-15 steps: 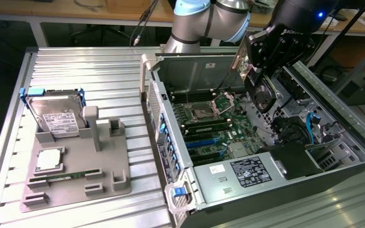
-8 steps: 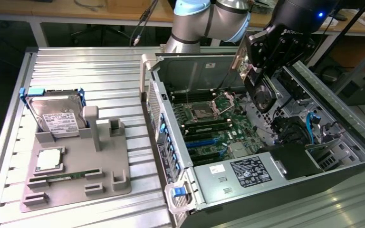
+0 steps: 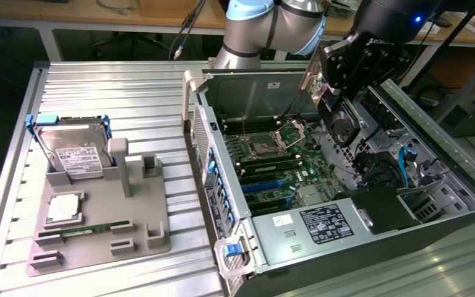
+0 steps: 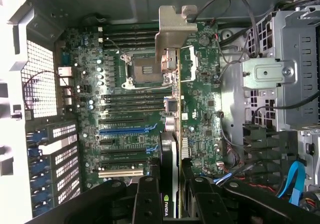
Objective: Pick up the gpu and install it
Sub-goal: 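Insert the gpu into the slot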
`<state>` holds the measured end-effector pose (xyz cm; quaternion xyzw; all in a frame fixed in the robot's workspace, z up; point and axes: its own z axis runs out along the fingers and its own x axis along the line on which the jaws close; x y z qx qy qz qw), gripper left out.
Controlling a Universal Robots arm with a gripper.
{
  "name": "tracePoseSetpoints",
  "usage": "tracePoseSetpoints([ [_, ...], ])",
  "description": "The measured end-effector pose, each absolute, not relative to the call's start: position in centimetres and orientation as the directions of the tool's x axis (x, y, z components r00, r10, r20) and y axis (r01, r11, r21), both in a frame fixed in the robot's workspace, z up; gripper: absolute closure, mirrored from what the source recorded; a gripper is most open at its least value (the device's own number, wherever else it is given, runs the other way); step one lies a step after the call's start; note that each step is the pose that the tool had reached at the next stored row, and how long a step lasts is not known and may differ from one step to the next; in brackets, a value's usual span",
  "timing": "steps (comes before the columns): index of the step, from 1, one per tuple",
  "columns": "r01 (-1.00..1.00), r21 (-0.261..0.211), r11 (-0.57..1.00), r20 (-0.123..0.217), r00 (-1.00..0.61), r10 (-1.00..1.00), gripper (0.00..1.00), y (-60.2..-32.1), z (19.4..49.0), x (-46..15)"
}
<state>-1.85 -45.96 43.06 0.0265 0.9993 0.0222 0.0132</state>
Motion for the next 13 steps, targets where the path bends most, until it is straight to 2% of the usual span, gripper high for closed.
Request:
tracePoseSetpoints([
  [13,0.025,0.045,0.999,-0.025,-0.999,0.026,0.73,-45.96,43.06,-1.85],
])
